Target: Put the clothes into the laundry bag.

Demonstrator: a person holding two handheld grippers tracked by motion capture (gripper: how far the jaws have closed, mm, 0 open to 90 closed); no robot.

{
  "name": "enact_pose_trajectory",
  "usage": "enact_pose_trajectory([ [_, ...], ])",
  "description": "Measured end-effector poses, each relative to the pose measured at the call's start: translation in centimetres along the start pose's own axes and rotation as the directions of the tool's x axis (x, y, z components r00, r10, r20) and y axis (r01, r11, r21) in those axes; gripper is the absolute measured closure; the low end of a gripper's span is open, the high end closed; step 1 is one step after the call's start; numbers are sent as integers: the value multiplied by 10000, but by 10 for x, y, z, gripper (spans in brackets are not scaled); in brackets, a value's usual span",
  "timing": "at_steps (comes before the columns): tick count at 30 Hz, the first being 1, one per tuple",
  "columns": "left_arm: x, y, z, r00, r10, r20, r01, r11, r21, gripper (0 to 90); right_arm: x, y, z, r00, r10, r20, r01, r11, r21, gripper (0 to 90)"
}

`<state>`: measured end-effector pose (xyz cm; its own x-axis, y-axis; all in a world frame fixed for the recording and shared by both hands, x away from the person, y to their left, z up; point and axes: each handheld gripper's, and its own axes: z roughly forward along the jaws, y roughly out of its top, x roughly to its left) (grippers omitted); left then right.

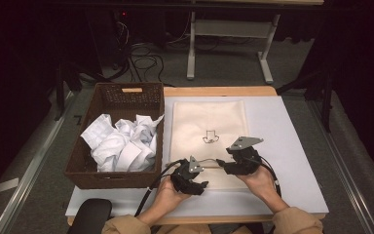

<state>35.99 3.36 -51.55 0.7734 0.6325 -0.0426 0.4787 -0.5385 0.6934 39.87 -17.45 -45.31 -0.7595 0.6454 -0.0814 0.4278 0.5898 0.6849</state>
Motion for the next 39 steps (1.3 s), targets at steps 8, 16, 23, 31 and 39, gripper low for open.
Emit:
enact_pose_trajectory([
  [8,-1,0,0,9999,91,-50,-91,10000,-6,380,14,5,24,9979,-643,-39,644,9936,927,479],
  [16,-1,0,0,9999,101,-49,-101,9999,-5,380,19,1,45,9957,-832,417,762,9861,1480,460],
  [23,0,3,0,9999,150,23,-150,9995,266,380,15,-1,51,9948,-579,842,447,9874,1516,510],
  [31,-1,3,0,9998,202,2,-202,9995,255,380,8,-5,49,9940,-558,944,413,9880,1486,619],
  [39,-1,2,0,9998,196,2,-196,9996,204,380,8,-7,54,9943,-625,865,477,9854,1635,732],
])
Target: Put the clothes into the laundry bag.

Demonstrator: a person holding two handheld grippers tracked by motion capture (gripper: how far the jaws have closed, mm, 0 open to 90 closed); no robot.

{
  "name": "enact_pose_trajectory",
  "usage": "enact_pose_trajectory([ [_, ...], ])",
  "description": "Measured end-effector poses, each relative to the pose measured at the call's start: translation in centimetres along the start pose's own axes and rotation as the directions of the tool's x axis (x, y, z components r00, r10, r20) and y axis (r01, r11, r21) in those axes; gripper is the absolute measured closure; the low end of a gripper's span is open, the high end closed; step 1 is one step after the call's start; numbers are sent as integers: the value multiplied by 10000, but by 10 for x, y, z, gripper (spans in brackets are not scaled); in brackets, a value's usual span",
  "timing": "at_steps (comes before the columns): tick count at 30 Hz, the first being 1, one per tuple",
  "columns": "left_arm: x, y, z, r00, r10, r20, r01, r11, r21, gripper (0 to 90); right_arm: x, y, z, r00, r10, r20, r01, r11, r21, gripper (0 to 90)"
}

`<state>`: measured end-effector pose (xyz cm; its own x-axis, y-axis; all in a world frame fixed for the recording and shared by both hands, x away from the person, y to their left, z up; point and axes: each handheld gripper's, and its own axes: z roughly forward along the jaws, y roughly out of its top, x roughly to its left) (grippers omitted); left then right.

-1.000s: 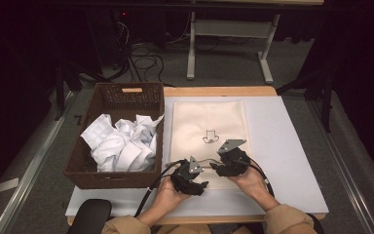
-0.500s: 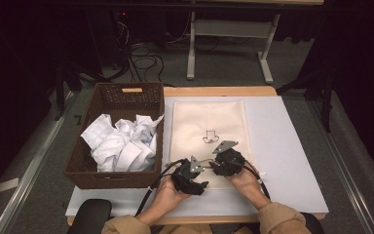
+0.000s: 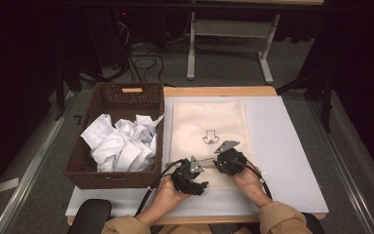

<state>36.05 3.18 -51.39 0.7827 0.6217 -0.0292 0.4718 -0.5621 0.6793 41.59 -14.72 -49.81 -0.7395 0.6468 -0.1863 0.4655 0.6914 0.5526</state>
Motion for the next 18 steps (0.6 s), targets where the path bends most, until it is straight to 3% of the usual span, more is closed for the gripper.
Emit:
enact_pose_trajectory([
  [4,0,0,0,10000,-12,7,12,10000,-11,380,-6,-2,2,9949,721,-705,-731,9973,-113,823],
  [12,0,0,0,10000,-24,-10,24,10000,-11,379,-12,-2,0,9934,794,-827,-833,9955,-446,867],
  [14,0,-1,0,10000,-35,-10,35,10000,-21,380,-12,0,-3,9956,483,-804,-522,9975,-473,868],
  [18,0,-1,0,10000,-13,-5,13,10000,-25,379,-12,4,-10,9964,318,-788,-362,9979,-545,869],
])
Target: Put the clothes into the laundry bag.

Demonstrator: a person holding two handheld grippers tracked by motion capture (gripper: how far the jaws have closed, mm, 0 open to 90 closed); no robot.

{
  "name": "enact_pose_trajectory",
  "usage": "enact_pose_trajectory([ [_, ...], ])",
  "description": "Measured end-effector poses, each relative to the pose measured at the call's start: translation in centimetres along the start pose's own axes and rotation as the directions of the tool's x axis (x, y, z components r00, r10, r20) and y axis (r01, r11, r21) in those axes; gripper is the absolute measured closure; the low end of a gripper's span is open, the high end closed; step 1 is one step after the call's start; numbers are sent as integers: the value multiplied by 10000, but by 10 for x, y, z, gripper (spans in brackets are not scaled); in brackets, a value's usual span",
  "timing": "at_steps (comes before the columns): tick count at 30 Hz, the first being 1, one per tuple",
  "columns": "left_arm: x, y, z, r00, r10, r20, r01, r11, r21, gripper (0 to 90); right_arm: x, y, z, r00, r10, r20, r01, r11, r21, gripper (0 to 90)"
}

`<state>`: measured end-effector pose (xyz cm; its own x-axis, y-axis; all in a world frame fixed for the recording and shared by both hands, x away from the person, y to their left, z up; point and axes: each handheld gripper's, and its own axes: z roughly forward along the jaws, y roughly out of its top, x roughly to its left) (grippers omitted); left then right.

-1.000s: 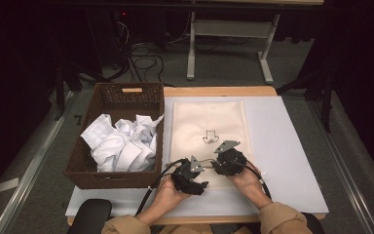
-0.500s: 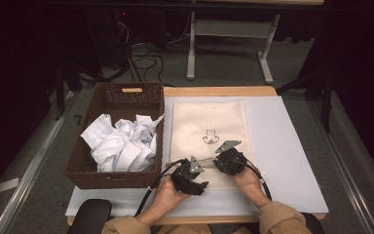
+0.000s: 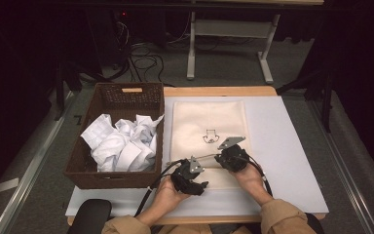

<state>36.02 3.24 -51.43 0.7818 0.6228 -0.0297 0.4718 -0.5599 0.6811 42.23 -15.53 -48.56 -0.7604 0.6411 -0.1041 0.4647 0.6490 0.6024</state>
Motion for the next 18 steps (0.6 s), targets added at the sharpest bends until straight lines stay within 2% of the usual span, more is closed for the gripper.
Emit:
enact_pose_trajectory([
  [5,0,-1,0,10000,2,-8,-2,10000,-93,379,-4,6,-6,9996,-244,108,245,9996,-131,872],
  [7,0,-1,0,10000,17,-5,-18,9999,-103,380,-5,8,-9,9997,-188,125,192,9993,-311,872],
  [11,0,-1,0,10000,10,4,-10,10000,-92,380,-8,14,-13,9998,-166,54,167,9995,-285,873],
  [13,0,-2,0,10000,11,-25,-11,9999,-136,380,-10,17,-15,9998,-163,-126,158,9992,-354,874],
  [18,0,0,0,10000,37,-13,-37,10000,14,380,-12,20,-20,9998,-122,-150,116,9993,-364,873],
])
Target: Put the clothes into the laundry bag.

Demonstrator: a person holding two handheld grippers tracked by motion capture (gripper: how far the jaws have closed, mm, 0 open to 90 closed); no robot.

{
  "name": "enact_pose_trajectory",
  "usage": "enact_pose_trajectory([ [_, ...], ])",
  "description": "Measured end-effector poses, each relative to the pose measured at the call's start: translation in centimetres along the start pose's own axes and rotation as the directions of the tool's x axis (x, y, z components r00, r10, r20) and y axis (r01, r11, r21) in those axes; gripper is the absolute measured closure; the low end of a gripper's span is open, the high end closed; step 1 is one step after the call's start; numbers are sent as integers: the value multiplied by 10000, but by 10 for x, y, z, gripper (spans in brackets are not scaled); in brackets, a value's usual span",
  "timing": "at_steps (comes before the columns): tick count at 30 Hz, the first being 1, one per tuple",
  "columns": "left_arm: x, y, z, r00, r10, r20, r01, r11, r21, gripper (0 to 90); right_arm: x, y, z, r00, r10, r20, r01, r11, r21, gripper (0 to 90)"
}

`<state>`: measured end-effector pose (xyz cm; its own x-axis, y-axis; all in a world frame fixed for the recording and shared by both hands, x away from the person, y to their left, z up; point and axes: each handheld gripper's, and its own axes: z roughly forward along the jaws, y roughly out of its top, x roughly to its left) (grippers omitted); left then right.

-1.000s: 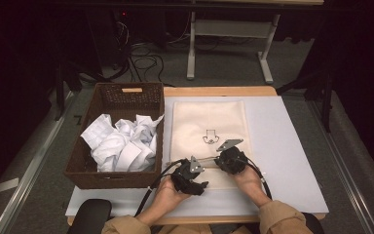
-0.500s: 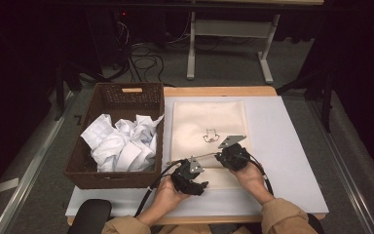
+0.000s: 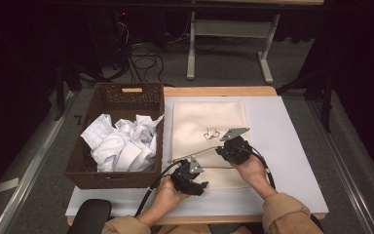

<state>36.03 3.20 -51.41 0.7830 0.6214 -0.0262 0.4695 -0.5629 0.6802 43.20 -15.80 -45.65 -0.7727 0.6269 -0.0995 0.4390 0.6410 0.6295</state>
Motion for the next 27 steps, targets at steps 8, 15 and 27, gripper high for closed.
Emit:
enact_pose_trajectory([
  [8,-1,1,0,10000,-16,-49,16,10000,89,383,-5,13,-12,9999,-127,15,127,9998,-128,874],
  [15,0,2,0,10000,16,21,-17,9998,217,386,-8,18,-19,9999,-81,-72,81,10000,-35,874],
  [27,0,2,-1,10000,52,-57,-51,9999,163,388,-11,34,-36,9991,-402,124,405,9989,-248,873],
])
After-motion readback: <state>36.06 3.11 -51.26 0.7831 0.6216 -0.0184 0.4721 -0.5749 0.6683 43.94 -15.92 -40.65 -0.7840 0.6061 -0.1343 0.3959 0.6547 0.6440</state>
